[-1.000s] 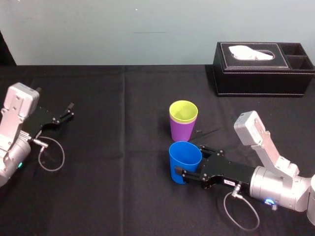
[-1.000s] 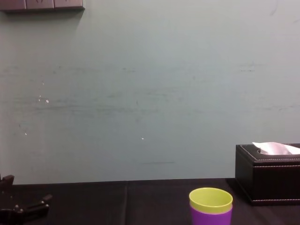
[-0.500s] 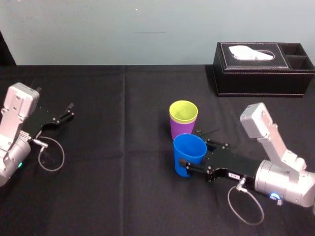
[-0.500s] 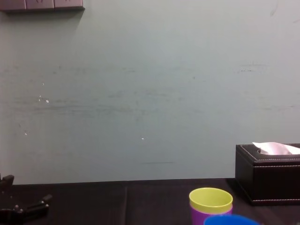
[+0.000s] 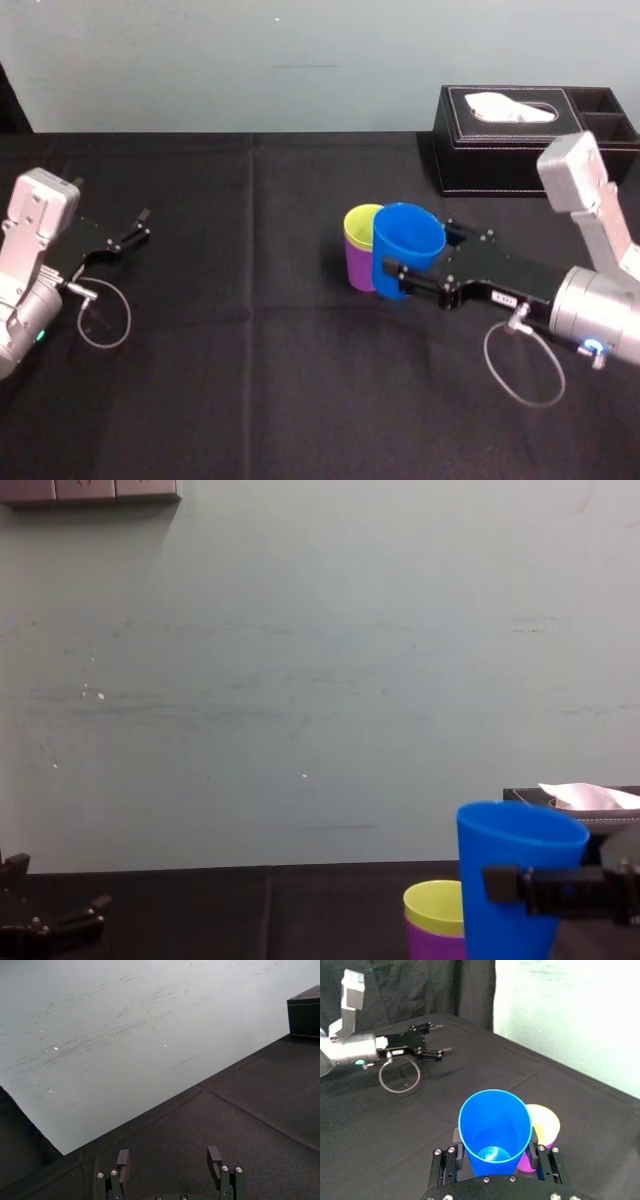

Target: Stack the three plastic cups sequentially using one hand.

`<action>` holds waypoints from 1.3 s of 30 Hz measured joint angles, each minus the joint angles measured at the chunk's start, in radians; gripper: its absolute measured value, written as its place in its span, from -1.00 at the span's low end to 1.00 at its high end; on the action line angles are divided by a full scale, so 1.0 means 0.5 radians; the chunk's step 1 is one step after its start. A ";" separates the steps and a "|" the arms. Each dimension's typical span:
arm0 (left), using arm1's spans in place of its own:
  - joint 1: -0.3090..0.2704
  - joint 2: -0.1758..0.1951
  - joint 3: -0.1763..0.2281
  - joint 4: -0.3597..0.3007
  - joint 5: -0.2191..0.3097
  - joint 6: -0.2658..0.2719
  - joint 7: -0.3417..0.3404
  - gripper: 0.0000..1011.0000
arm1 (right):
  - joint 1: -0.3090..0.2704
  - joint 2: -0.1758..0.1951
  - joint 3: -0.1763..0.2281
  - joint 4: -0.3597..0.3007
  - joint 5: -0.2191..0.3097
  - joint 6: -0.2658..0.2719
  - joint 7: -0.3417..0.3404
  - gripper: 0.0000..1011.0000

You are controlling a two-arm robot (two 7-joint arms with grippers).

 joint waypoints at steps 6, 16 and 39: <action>0.000 0.000 0.000 0.000 0.000 0.000 0.000 1.00 | 0.109 -0.021 -0.028 0.054 0.002 0.031 -0.015 0.42; 0.000 0.000 0.000 0.000 0.000 0.000 0.000 1.00 | 0.281 -0.086 -0.082 0.171 -0.008 0.064 -0.033 0.42; 0.000 0.000 0.000 0.000 0.000 0.000 0.000 1.00 | 0.513 -0.232 -0.222 0.442 -0.121 0.074 -0.017 0.42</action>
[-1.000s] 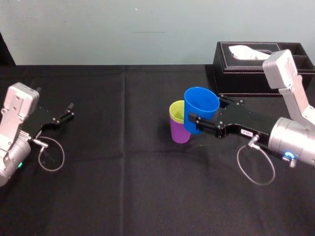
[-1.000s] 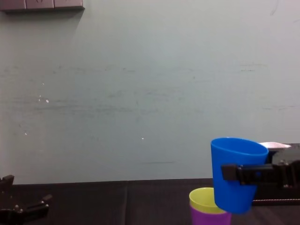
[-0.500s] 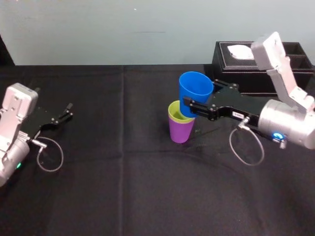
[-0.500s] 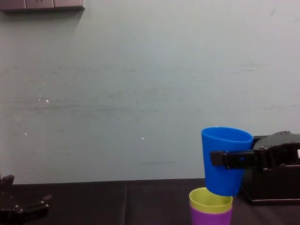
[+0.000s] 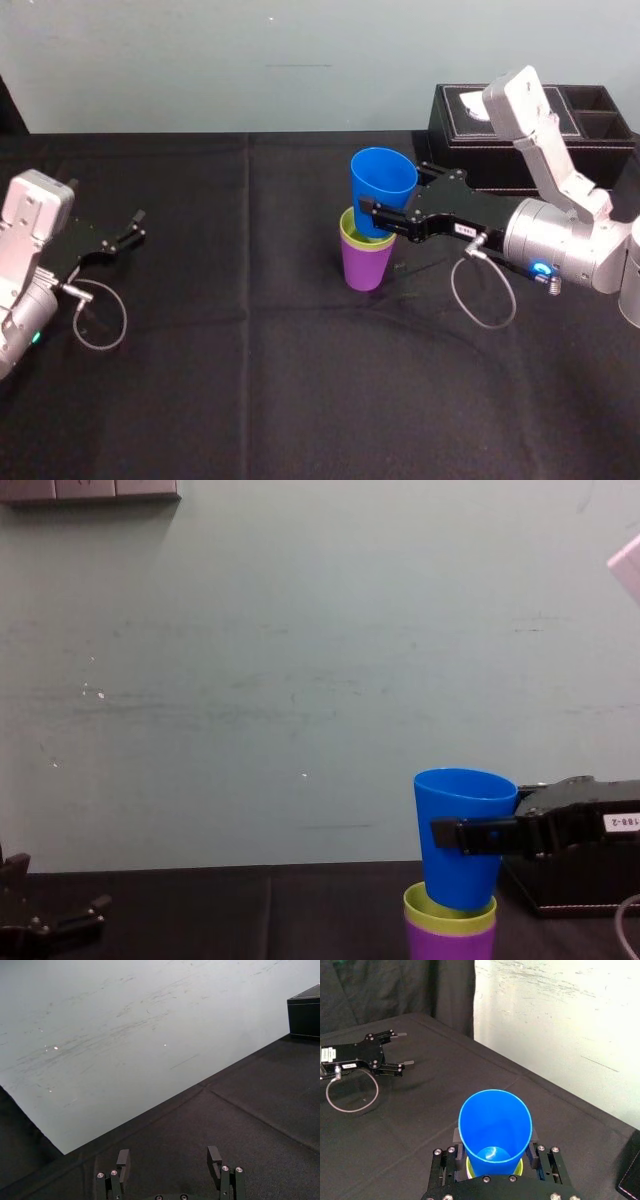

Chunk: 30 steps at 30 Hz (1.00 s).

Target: Stack the three plastic cups sequentially using one hand.

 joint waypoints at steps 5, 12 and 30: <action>0.000 0.000 0.000 0.000 0.000 0.000 0.000 1.00 | 0.016 -0.021 -0.015 0.040 -0.020 -0.021 0.010 0.41; 0.000 0.000 0.000 0.000 0.000 0.000 0.000 1.00 | 0.041 -0.055 -0.039 0.110 -0.054 -0.043 0.025 0.41; 0.000 0.000 0.000 0.000 0.000 0.000 0.000 1.00 | 0.050 -0.096 -0.047 0.194 -0.084 -0.074 0.044 0.41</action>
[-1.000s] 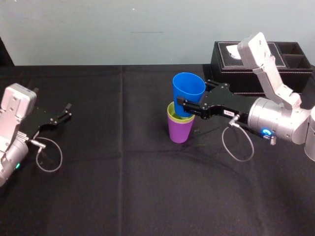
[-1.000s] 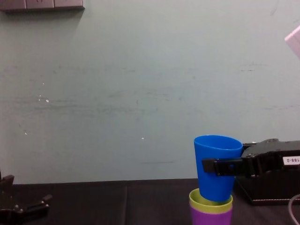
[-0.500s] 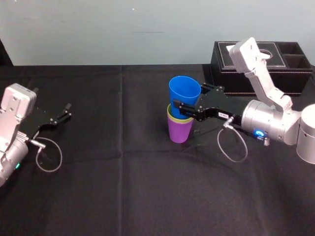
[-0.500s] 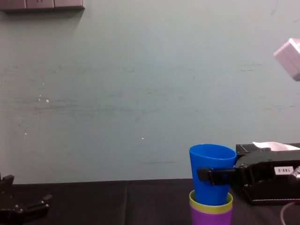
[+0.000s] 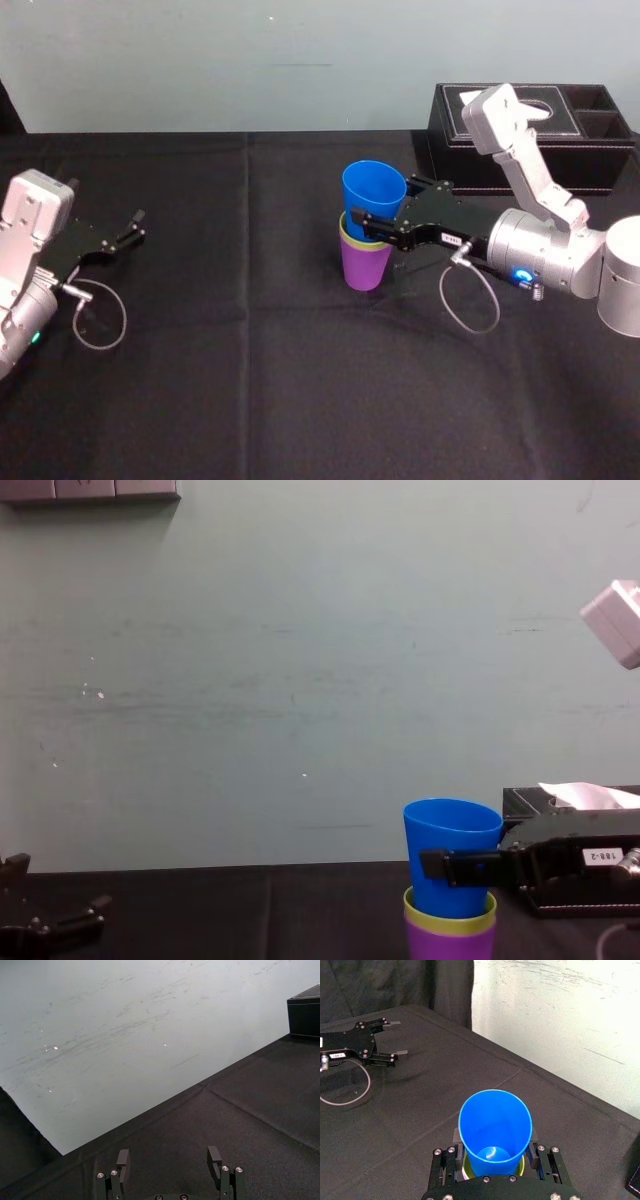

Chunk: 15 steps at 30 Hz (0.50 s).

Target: Stack the three plastic cups sequentially using one hand.

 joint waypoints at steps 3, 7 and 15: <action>0.000 0.000 0.000 0.000 0.000 0.000 0.000 1.00 | 0.000 0.001 0.000 -0.002 0.000 0.001 0.000 0.42; 0.000 0.000 0.000 0.000 0.000 0.000 0.000 1.00 | 0.001 0.002 0.000 -0.004 0.000 0.002 -0.001 0.41; 0.000 0.000 0.000 0.000 0.000 0.000 0.000 1.00 | 0.002 0.003 0.000 -0.008 0.001 0.004 -0.001 0.72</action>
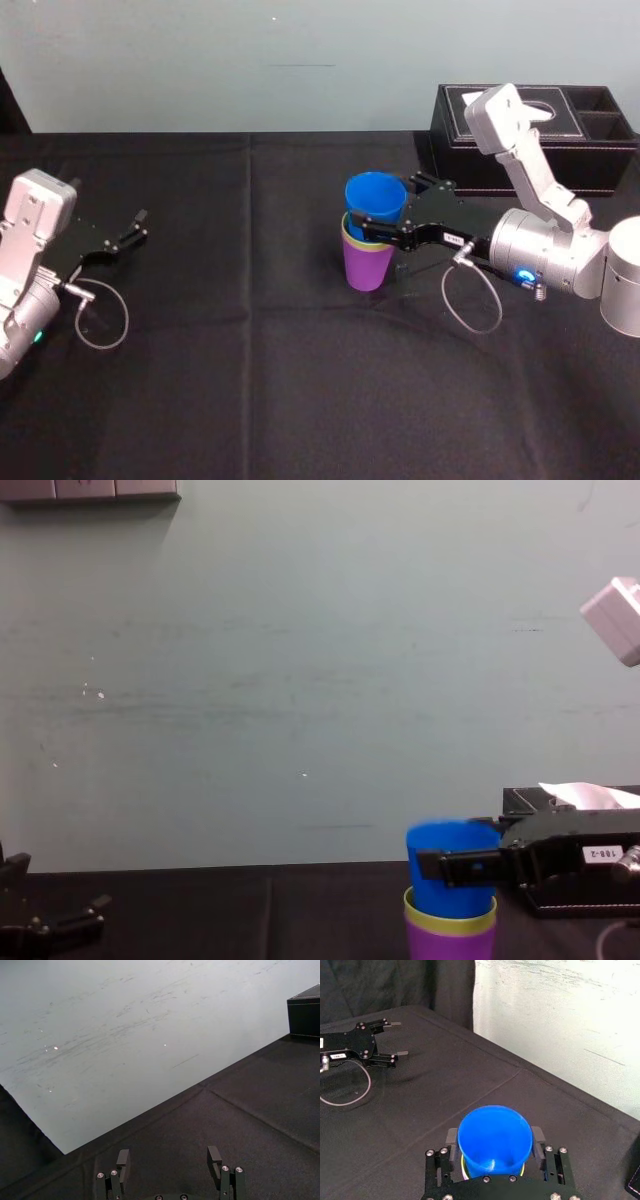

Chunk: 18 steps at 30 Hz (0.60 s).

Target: Stack the three plastic cups sequentially using one hand.

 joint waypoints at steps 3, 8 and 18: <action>0.000 0.000 0.000 0.000 0.000 0.000 0.000 1.00 | 0.001 0.000 0.000 -0.001 0.001 0.001 0.000 0.88; 0.000 0.000 0.000 0.000 0.000 0.000 0.000 1.00 | 0.001 0.001 0.000 -0.002 0.001 0.002 0.000 0.98; 0.000 0.000 0.000 0.000 0.000 0.000 0.000 1.00 | -0.003 0.003 0.002 -0.012 0.000 -0.005 -0.005 0.98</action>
